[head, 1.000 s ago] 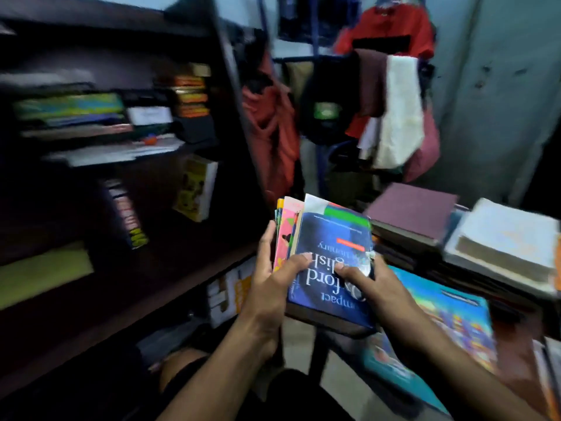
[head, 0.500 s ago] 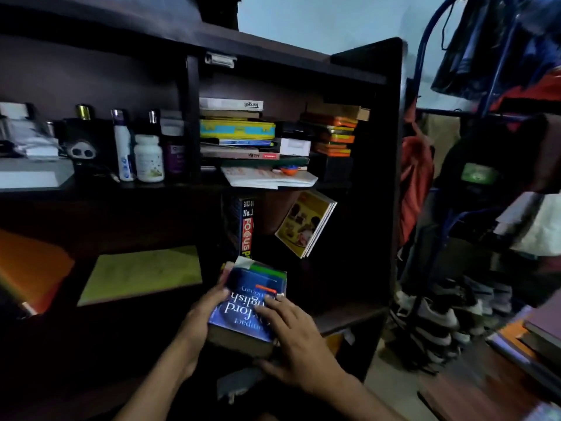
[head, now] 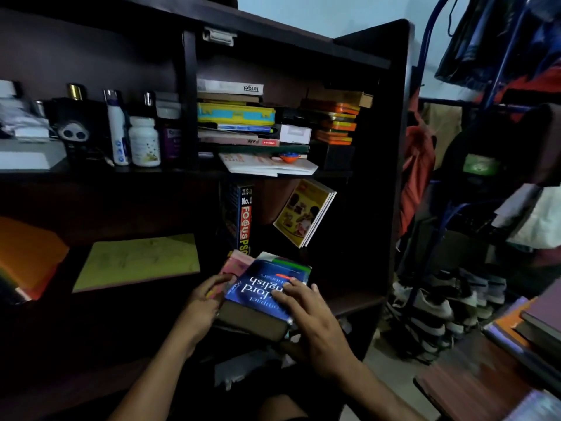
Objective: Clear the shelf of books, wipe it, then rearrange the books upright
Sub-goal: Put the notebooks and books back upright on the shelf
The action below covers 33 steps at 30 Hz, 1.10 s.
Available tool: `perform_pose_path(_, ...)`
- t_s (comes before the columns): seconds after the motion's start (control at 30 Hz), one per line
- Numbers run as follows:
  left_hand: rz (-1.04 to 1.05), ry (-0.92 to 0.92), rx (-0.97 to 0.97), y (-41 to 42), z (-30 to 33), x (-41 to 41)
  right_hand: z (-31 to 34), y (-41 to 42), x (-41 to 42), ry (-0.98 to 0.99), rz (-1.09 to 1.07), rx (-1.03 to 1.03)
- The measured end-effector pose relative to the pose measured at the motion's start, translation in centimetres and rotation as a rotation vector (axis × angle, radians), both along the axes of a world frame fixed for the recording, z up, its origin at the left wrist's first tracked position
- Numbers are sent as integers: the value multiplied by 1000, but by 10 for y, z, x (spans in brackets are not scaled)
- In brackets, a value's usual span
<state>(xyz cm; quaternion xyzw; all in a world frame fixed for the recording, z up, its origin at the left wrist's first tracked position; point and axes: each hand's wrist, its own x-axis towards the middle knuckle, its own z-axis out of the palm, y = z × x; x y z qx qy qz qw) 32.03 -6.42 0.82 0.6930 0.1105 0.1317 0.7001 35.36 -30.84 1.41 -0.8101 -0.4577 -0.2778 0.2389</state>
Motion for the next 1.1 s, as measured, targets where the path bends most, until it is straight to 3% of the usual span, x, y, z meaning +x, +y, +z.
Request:
perform_pose_path(0.1,5,-8,175,2,-4,-1,30,-14,0,199,-5,355)
perform_pose_path(0.23,67,33,299,1,-5,-1,65,-39,28,342,-262,738)
perform_pose_path(0.33,81,123,415,-1,-7,-1,58,-56,49,371,-414,794)
perform_pose_path(0.47,57,273,585,-11,-1,6,37,-58,59,483,-455,764)
perform_pose_path(0.63,-73,357,978,-31,22,23,15,-39,73,532,-407,733)
perform_pose_path(0.83,-196,625,1483,-38,77,70,13,-27,121,485,-441,803)
perform_pose_path(0.93,-89,507,1539,-60,90,97,4,-24,139,523,-446,763)
perform_pose_path(1.03,-48,154,1464,-83,80,134,-3,-26,151,653,-441,739)
perform_pose_path(1.1,-58,27,1387,-94,63,166,-6,-27,156,681,-455,735)
